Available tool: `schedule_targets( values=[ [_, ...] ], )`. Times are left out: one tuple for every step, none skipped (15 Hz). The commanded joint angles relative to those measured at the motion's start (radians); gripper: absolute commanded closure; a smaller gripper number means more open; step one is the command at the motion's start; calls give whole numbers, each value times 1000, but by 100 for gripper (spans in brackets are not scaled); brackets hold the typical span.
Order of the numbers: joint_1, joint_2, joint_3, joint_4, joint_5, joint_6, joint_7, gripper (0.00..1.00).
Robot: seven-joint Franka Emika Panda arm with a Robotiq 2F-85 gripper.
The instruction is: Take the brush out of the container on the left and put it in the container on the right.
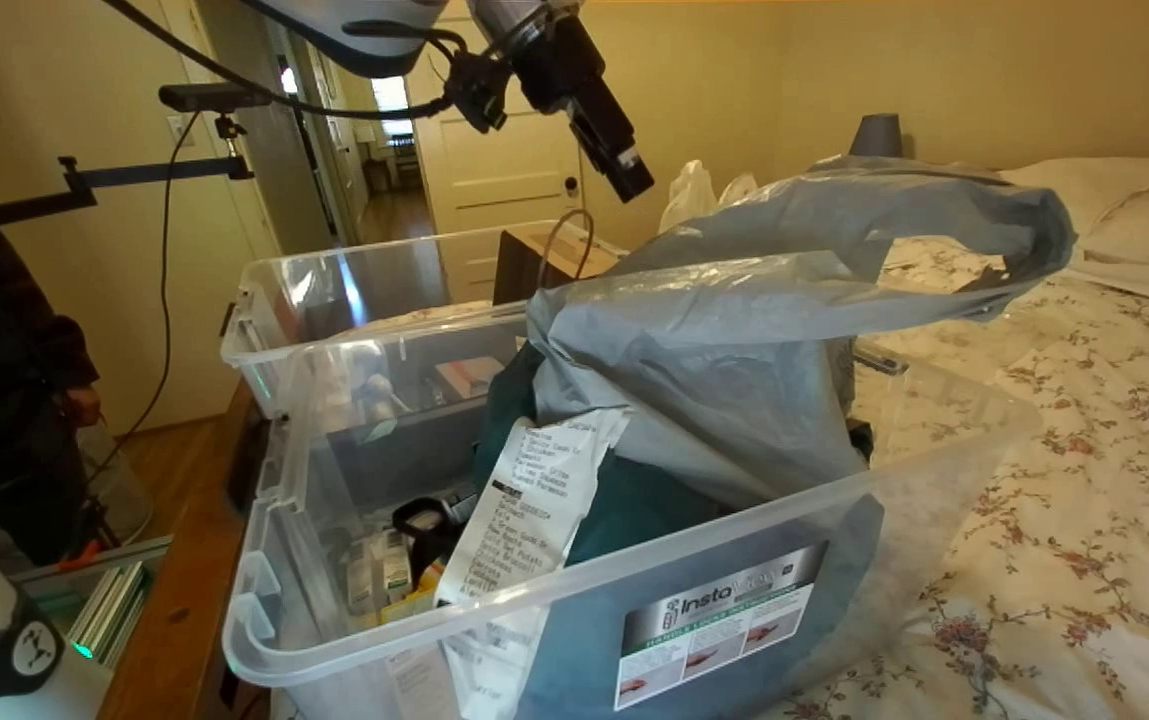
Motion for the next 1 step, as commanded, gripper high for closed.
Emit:
schedule_targets(
  values=[
    [-7, -11, 12, 2, 2, -14, 4, 0]
  ],
)
